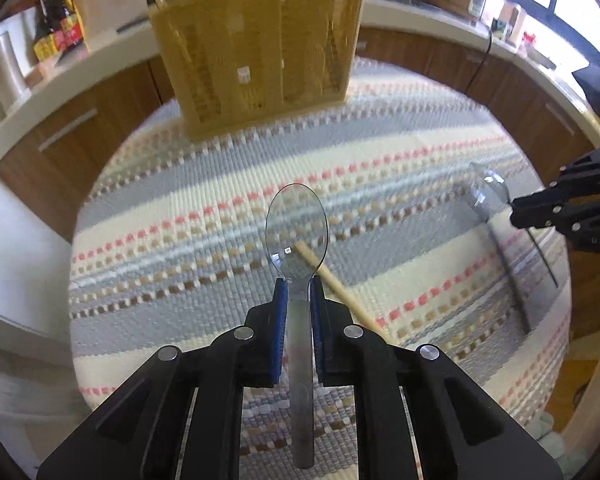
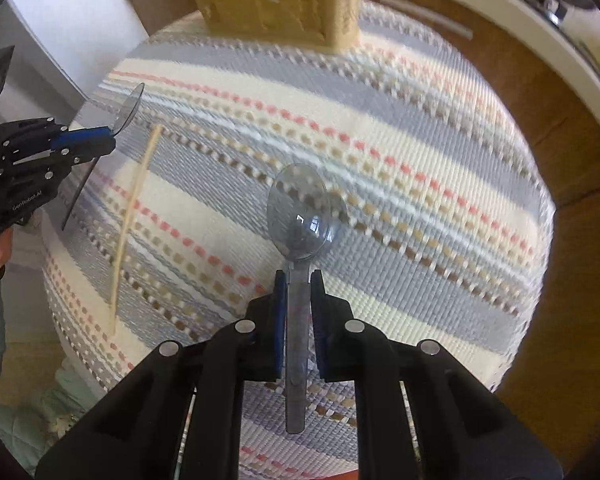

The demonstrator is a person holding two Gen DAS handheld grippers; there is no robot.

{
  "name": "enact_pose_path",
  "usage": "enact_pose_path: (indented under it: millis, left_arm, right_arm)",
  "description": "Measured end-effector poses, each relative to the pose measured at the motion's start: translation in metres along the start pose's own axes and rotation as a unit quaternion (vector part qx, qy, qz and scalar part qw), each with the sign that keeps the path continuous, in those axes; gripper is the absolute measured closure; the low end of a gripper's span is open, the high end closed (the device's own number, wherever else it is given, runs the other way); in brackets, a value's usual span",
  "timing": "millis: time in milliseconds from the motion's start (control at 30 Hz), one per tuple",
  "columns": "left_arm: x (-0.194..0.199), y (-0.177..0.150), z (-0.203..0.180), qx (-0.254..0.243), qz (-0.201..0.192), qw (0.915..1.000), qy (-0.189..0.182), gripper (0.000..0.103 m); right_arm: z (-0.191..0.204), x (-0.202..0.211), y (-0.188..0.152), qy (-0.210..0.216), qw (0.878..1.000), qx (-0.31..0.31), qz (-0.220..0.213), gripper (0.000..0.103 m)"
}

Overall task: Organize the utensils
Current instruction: 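Lift both clear spoons and lower them into the basket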

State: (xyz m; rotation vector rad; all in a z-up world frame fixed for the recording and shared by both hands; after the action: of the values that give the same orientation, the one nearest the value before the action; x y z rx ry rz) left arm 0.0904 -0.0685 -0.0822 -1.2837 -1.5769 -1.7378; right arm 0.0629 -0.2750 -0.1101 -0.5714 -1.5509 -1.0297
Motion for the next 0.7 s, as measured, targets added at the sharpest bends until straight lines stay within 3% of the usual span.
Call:
enact_pose_path:
  millis: [267, 533, 700]
  left_arm:
    - [0.073, 0.051, -0.001, 0.015, -0.117, 0.9929, -0.014, 0.093]
    - [0.138, 0.125, 0.011, 0.031, -0.232, 0.9719, -0.028, 0.093]
    - [0.154, 0.164, 0.010, 0.032, -0.283, 0.9579, -0.033, 0.093]
  right_arm:
    - [0.011, 0.057, 0.040, -0.003, 0.996, 0.021, -0.090, 0.093]
    - [-0.005, 0.116, 0.104, -0.003, 0.981, 0.012, -0.192, 0.093]
    - [-0.024, 0.139, 0.142, 0.005, 0.969, -0.008, -0.245, 0.093]
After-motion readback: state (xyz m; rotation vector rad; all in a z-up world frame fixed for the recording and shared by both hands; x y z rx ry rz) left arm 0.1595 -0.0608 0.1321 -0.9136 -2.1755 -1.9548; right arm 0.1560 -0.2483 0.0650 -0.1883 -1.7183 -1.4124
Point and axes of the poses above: each gripper's, at about its wrist camera, not at the fingertips, and x roughly against the way its jaws point, z to its left, y to its top, the point moved 8 cm from there along -x, roughly the way its jaws point, and after that the axes turned 7 degrees about x, right-handed, at the moved point
